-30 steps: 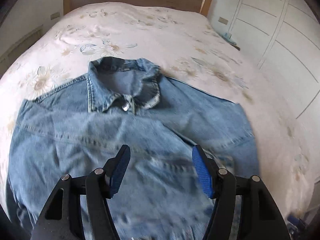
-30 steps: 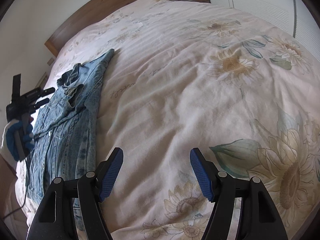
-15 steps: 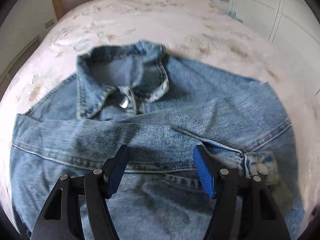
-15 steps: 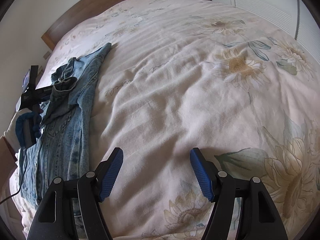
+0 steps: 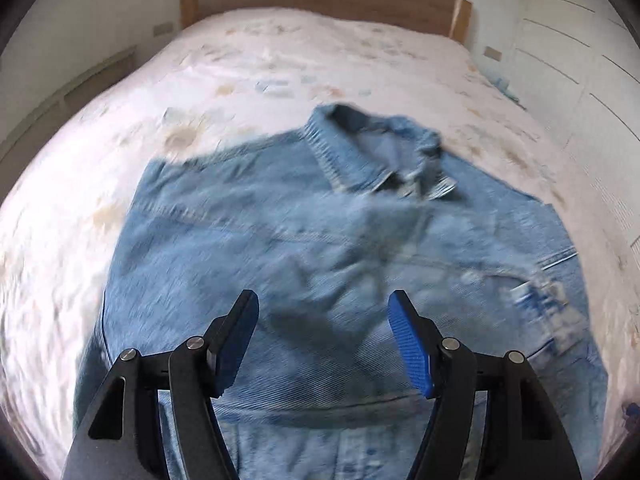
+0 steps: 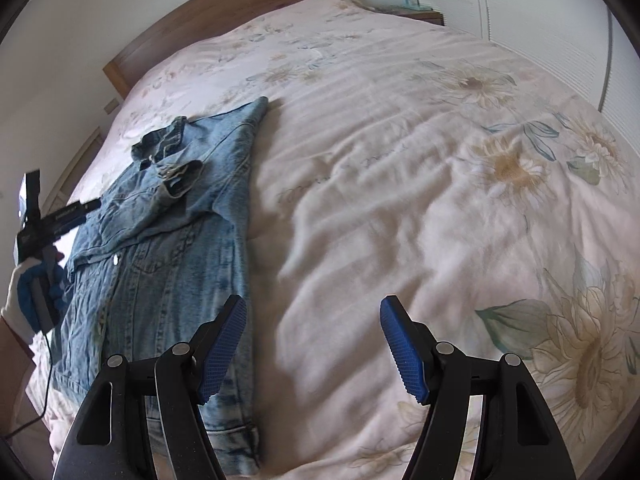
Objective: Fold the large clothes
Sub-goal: 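Press the folded sleeve flat and withdraw the left tool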
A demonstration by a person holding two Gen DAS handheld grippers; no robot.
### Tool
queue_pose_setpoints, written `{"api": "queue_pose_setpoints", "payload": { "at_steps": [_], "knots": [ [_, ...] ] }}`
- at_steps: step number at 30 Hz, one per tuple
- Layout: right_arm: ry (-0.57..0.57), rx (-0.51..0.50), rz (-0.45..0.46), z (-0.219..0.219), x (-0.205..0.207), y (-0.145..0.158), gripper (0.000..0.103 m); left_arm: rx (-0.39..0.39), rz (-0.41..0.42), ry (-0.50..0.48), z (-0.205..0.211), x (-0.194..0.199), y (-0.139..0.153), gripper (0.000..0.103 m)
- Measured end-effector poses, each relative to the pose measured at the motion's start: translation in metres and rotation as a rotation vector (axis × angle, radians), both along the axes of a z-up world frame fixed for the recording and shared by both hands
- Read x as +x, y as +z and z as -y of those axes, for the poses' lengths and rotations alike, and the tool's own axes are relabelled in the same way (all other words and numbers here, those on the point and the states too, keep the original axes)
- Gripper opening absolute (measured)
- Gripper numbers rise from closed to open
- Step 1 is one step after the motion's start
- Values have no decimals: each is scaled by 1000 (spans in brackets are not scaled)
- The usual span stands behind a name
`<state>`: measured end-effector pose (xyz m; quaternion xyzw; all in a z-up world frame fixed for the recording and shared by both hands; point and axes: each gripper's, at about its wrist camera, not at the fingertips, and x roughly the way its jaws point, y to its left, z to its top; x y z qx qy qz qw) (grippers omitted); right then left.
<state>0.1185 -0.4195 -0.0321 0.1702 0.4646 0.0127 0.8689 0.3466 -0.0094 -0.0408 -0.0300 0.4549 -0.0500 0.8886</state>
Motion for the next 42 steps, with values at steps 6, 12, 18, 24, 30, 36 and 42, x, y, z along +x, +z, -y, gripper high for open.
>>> {"api": "queue_pose_setpoints", "payload": {
  "at_steps": [6,12,18,24,30,36,42],
  "knots": [
    [27,-19,-1,-17,6,8,71,46,-24,-71,7,0,-12,66],
    [30,-40,31,-25,2,27,71,1,25,-9,-10,-25,5,66],
    [35,-44,41,-33,-10,40,71,41,-88,-6,-19,-21,-16,66],
    [14,-49,75,-29,-26,67,71,-54,-22,1,-40,-42,33,66],
    [12,-43,149,-31,-54,105,71,-92,36,67,-84,-98,82,66],
    [29,-35,201,-35,-83,133,71,-117,71,123,-129,-170,109,66],
    [61,-42,277,-41,-117,169,71,-117,134,182,-177,-256,139,68]
  ]
}}
